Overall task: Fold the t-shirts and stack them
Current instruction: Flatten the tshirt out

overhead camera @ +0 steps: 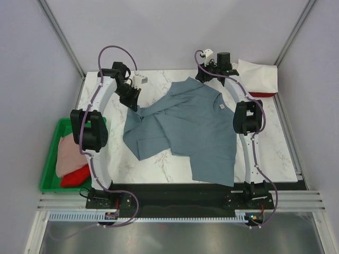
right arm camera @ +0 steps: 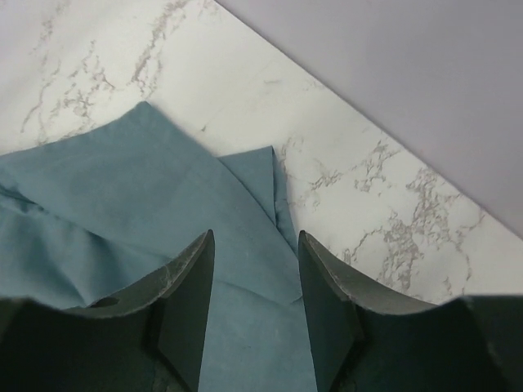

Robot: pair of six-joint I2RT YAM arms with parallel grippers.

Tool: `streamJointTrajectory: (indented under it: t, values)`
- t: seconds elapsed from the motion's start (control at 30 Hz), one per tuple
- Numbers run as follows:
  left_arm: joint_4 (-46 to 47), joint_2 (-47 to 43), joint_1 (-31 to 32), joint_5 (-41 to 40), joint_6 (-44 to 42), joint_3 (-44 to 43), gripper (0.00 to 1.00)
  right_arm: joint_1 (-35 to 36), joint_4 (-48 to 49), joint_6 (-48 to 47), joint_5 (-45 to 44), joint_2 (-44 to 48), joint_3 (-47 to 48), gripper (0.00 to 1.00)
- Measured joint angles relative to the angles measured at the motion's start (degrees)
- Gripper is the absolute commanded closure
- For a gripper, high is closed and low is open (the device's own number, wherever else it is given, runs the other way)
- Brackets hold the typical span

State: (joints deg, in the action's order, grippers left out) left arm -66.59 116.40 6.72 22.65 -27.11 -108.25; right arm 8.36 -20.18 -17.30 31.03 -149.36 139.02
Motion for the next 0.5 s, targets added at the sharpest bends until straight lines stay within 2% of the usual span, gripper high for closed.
streamJointTrajectory:
  t: [0.23,0.33,0.37,0.5]
  values:
    - [-0.22,1.68,1.95,0.00,0.00,0.00,0.98,-0.26,1.33,2.82,-1.44,-4.37,-0.39,0.47]
    - [-0.20,2.10,2.34,0.00,0.00,0.00,0.98,-0.28,1.44,3.39,-1.60,-4.81,-0.55,0.54]
    - [-0.22,2.21,2.38,0.00,0.00,0.00,0.98,-0.28,1.57,3.52,-1.57,-4.81,-0.55,0.60]
    - [-0.20,2.75,2.40,0.00,0.00,-0.02,0.98,-0.31,2.36,3.76,-1.40,-4.81,-0.68,0.73]
